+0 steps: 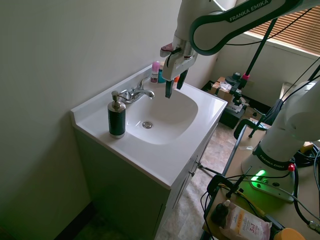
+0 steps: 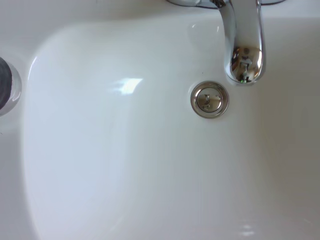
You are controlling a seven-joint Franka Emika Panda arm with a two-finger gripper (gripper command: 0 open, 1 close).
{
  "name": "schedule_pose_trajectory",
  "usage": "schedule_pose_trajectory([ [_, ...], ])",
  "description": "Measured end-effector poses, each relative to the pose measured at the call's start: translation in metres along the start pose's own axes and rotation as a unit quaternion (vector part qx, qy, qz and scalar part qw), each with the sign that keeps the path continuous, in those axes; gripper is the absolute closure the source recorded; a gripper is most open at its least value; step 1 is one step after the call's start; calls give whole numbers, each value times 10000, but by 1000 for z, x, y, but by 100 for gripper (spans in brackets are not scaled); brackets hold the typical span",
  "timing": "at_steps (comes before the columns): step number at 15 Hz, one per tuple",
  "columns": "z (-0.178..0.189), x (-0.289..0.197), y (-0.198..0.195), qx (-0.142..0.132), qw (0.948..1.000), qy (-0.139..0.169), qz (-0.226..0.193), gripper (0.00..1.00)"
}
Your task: Turn on the hot water
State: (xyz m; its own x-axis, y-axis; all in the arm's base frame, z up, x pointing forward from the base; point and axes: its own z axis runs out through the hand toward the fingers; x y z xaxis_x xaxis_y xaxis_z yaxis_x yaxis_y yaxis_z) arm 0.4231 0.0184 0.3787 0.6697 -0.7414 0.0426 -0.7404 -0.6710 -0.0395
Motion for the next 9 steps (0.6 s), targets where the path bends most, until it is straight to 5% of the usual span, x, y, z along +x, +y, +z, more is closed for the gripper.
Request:
schedule_pose_trajectory([
  [3,2,-1,-2,-63,9999,116,-31,0],
  [9,34,11,-67,-124,9888,1466,245,0],
])
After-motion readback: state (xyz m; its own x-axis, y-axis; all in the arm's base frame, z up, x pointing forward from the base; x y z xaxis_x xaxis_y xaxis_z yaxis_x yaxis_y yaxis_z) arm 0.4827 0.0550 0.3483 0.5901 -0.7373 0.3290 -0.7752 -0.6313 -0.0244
